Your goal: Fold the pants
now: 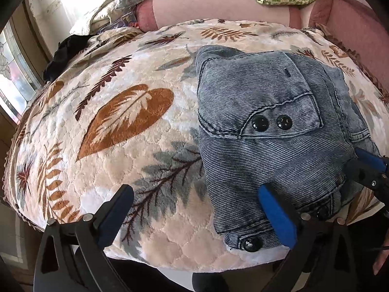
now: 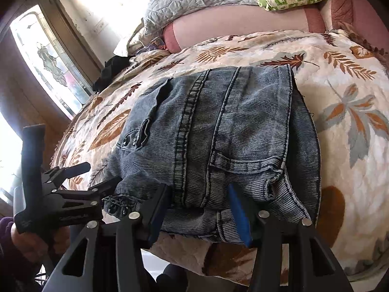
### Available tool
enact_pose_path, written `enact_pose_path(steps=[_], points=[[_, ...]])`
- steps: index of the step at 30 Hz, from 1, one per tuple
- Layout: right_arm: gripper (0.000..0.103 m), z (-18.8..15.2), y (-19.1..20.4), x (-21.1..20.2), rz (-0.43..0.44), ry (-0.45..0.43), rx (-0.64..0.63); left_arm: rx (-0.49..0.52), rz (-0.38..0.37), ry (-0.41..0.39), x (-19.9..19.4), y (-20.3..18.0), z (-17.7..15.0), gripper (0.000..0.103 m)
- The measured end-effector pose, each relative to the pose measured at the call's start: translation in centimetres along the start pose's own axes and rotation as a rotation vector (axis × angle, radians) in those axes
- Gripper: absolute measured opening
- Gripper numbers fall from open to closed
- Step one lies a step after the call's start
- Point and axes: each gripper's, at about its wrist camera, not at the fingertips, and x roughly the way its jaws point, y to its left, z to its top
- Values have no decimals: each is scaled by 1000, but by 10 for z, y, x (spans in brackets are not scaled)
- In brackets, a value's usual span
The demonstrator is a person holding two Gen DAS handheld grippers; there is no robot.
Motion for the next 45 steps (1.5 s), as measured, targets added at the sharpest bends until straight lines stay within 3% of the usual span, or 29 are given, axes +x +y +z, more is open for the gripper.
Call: enact_pose_path(steps=[7, 10, 14, 19, 24, 34, 45], points=[[74, 1, 10, 1, 13, -3, -41, 1, 20, 2, -2, -1, -1, 103], [74, 2, 18, -2, -14, -5, -62, 1, 30, 2, -6, -1, 0, 103], [74, 6, 14, -21, 16, -73, -11, 24, 58, -12, -18, -2, 3, 103], [74, 18, 22, -52, 10, -194, 3, 60, 113, -86, -48, -1, 13, 103], [74, 34, 39, -72, -17, -240, -28, 39, 146, -175, -84, 10, 27, 103], [74, 54, 52, -103, -118, -271, -81, 22, 139, -268, -129, 13, 40, 103], [74, 54, 80, -95, -124, -225, -143, 12, 129, -241, -128, 7, 45, 103]])
